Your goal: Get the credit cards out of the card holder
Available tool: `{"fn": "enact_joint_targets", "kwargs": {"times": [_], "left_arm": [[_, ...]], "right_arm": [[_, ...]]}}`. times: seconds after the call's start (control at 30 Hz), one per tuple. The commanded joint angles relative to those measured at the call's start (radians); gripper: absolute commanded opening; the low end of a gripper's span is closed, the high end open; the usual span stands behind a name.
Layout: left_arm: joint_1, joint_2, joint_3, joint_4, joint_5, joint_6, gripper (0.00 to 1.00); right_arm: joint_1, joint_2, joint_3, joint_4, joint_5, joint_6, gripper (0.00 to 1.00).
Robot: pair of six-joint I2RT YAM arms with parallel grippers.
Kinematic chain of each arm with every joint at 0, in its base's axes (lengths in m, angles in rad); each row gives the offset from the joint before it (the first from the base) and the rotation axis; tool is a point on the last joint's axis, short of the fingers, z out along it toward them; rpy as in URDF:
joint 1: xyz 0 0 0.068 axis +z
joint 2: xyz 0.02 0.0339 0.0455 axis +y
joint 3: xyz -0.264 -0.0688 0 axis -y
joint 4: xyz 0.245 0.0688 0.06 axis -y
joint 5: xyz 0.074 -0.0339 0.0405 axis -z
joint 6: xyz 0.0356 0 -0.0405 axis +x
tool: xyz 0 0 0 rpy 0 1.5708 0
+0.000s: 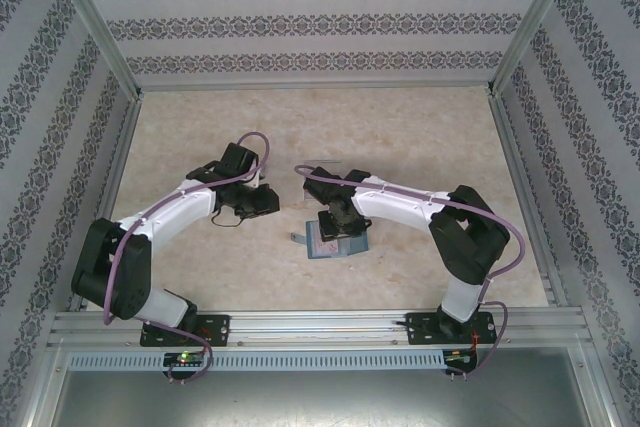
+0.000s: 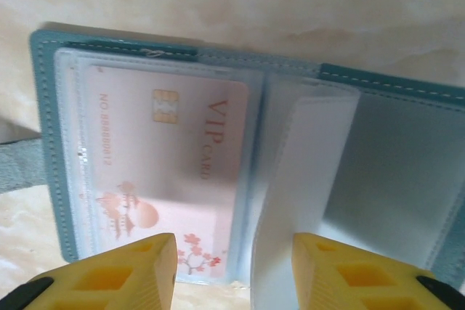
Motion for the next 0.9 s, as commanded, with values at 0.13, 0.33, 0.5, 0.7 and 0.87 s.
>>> {"fn": "enact_joint_targets", "kwargs": {"times": [0.13, 0.33, 0.5, 0.7, 0.87], "left_arm": [[-0.051, 0.037, 0.076, -0.043, -0.032, -0.001, 0.22], [-0.111, 0.061, 0.104, -0.041, -0.042, -0.025, 0.22], [-0.182, 0.083, 0.128, -0.033, -0.053, -0.054, 0.22], [-0.263, 0.137, 0.141, -0.002, -0.051, -0.093, 0.22], [-0.316, 0.182, 0.146, 0.039, -0.043, -0.133, 0.22]], "right_arm": [[0.005, -0.034, 0.03, -0.105, 0.126, -0.022, 0.46], [-0.035, -0.073, -0.019, -0.106, 0.14, -0.03, 0.47], [-0.067, -0.106, -0.073, -0.081, 0.125, -0.035, 0.48], [-0.099, -0.114, -0.133, -0.038, 0.102, -0.04, 0.47], [-0.122, -0.119, -0.187, 0.035, 0.031, -0.045, 0.44]]}}
